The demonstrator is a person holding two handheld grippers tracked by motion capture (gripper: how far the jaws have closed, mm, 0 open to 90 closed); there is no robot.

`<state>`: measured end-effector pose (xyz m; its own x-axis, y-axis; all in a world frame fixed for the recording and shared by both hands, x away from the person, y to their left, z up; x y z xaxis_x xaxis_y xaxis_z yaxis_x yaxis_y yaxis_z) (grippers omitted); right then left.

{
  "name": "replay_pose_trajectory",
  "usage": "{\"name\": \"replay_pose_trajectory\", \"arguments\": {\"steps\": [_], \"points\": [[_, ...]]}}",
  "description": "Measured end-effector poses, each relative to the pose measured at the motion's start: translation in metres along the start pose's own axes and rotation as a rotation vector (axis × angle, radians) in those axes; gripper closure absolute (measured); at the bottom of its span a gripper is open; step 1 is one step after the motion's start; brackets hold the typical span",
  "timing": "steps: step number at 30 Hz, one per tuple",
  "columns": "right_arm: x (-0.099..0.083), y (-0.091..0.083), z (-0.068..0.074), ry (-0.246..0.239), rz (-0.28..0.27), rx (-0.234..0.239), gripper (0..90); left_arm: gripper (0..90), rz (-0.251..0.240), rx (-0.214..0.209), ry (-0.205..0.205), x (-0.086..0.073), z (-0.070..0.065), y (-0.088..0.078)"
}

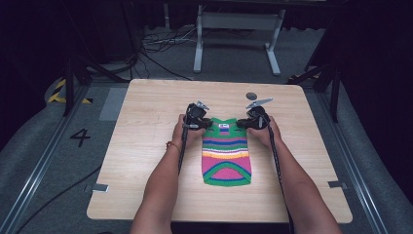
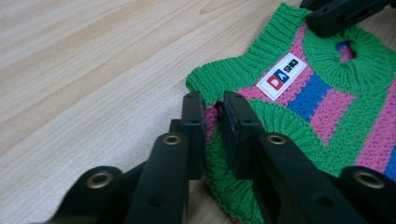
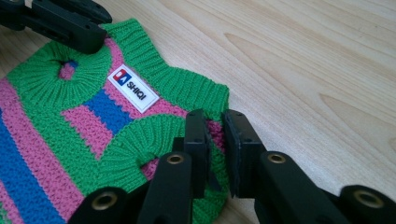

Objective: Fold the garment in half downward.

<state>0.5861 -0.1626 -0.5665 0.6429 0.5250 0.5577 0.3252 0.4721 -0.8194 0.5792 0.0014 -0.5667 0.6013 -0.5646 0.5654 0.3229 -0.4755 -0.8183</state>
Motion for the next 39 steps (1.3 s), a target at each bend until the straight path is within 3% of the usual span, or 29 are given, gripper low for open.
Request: {"name": "replay_pose_trajectory", "arguments": {"steps": [9,17,23,27,31,39], "points": [[0.0,-0.011,0.006,-0.028,-0.028,-0.001,85.7,83.8,-0.025,0.044,0.058,0.007,-0.004,-0.012],[0.007,-0.04,0.019,-0.08,-0.106,0.015,85.6,83.9,-0.069,0.075,0.124,0.015,-0.018,-0.035],[0.005,-0.057,0.027,-0.102,-0.146,0.04,85.2,83.9,-0.111,0.058,0.165,0.012,-0.029,-0.052],[0.002,-0.071,0.037,-0.143,-0.168,0.051,85.1,83.9,-0.144,0.04,0.21,0.008,-0.042,-0.066],[-0.002,-0.082,0.047,-0.175,-0.188,0.068,84.8,83.9,-0.15,0.029,0.259,0.001,-0.054,-0.077],[-0.016,-0.097,0.069,-0.232,-0.199,0.098,84.9,84.2,-0.165,0.005,0.299,-0.018,-0.068,-0.091]]}}
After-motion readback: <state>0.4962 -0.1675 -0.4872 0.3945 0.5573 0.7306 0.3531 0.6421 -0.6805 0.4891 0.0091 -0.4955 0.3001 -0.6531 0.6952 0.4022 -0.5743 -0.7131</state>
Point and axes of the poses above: each handheld gripper's, and its own axes: y roughly forward along the jaws, x roughly out of its top, z roughly to its left, the point moved 9 cm from there along y, roughly forward along the jaws, and after that the axes turned 9 degrees about z, right-handed, at the moved point
